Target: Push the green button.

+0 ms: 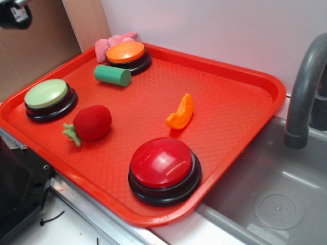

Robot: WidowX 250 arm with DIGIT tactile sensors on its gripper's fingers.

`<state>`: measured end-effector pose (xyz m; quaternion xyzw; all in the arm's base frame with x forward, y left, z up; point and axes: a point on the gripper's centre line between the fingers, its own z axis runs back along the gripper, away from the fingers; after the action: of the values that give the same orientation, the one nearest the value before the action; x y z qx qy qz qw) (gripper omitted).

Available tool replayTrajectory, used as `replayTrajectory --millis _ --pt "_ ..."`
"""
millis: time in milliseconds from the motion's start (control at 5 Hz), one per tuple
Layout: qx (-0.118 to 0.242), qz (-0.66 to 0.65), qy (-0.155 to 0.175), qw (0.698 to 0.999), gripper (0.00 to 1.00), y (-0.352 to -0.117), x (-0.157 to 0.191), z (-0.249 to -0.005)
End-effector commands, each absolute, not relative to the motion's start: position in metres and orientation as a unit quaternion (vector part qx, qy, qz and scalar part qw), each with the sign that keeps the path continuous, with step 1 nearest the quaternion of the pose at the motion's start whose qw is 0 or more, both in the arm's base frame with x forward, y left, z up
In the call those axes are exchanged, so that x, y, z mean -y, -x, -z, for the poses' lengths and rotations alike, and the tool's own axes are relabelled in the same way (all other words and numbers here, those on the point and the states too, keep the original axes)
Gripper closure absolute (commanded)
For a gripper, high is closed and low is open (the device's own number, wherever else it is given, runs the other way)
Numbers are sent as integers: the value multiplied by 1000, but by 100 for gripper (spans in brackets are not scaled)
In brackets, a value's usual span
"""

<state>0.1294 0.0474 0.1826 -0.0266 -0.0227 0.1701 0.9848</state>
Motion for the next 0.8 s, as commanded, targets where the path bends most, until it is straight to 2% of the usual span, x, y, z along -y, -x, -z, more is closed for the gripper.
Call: replayTrajectory --millis 0,200,400,600 --pt "33 -213 9 976 0 -161 -80 -119" --pt "9 -206 -8 979 0 -162 -87 -86" --pt "-9 -195 -6 981 0 -161 -92 -64" --pt "-18 -173 -28 984 0 -166 -93 -49"
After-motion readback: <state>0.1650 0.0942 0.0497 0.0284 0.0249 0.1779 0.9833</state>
